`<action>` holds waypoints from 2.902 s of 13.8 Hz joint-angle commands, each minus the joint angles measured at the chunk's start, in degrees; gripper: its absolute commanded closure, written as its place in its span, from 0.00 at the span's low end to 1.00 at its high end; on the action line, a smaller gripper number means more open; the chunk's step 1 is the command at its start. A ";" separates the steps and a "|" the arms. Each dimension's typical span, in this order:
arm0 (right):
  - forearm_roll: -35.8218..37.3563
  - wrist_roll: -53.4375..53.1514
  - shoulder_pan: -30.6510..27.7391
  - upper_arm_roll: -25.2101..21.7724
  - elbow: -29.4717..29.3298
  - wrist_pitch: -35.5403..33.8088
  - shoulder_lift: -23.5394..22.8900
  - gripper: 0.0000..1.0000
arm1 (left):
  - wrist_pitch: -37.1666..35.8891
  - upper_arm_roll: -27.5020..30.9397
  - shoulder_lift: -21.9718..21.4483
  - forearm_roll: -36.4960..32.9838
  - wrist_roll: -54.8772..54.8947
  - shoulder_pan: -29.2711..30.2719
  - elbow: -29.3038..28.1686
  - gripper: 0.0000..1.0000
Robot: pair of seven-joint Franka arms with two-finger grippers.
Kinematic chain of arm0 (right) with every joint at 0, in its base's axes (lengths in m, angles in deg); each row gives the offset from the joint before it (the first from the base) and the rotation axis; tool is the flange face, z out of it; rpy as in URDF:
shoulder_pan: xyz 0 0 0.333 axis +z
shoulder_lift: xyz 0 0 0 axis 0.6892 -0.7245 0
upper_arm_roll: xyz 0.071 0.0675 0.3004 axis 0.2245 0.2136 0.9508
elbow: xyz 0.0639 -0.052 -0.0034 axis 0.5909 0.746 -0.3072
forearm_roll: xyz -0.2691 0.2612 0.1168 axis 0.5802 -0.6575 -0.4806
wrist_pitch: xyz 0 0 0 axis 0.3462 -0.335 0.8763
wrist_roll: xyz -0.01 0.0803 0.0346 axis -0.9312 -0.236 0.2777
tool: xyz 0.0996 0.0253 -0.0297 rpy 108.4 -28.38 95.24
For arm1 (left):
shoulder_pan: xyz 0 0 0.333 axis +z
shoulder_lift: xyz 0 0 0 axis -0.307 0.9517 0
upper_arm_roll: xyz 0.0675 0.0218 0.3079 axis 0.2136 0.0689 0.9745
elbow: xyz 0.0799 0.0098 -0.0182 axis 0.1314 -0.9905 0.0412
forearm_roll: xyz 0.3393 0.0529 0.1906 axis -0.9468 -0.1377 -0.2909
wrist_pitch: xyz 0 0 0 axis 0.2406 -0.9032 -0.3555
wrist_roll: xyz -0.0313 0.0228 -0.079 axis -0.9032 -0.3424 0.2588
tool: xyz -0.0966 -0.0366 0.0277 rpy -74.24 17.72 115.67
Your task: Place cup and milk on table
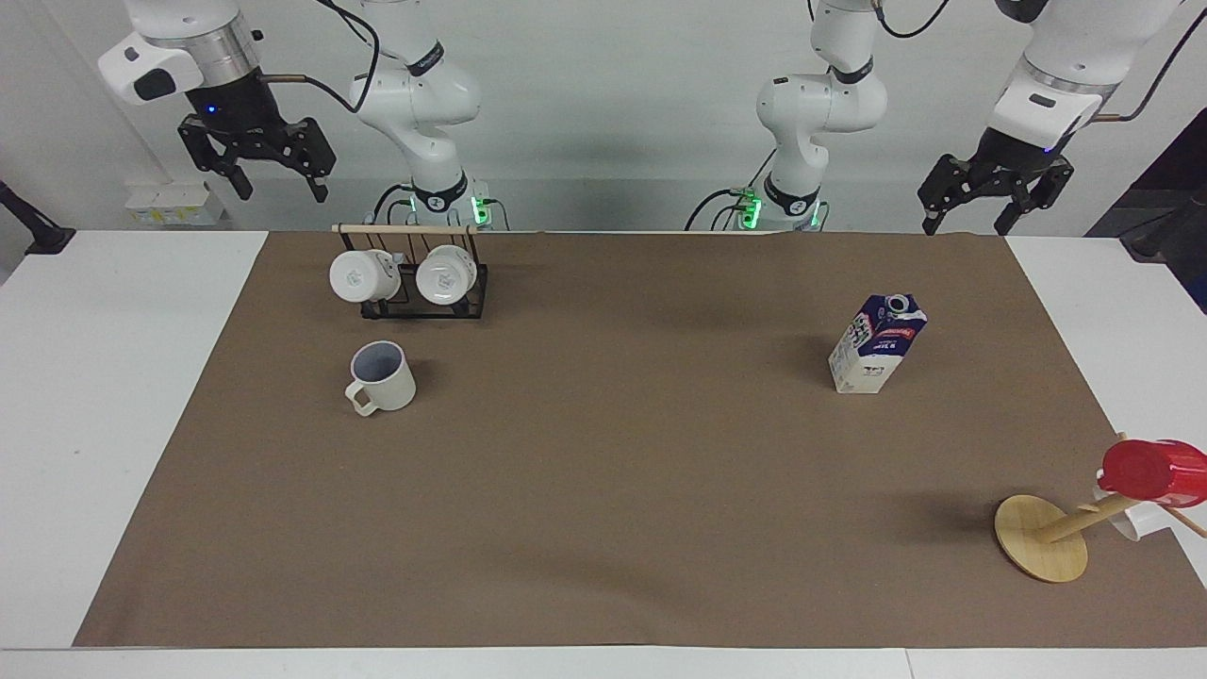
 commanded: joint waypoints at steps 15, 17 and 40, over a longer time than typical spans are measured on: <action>-2.95 19.77 3.40 0.68 20.28 21.35 -2.17 0.00 | -1.37 0.14 0.15 -0.37 0.30 0.04 0.99 0.00; -2.95 23.30 3.75 0.68 23.36 25.58 -3.22 0.00 | -1.37 0.14 0.15 -0.37 0.30 0.04 0.99 0.00; -2.87 23.50 3.75 0.59 38.50 48.81 -10.35 1.00 | -0.76 0.22 -1.78 -0.37 0.12 -0.22 -2.52 0.00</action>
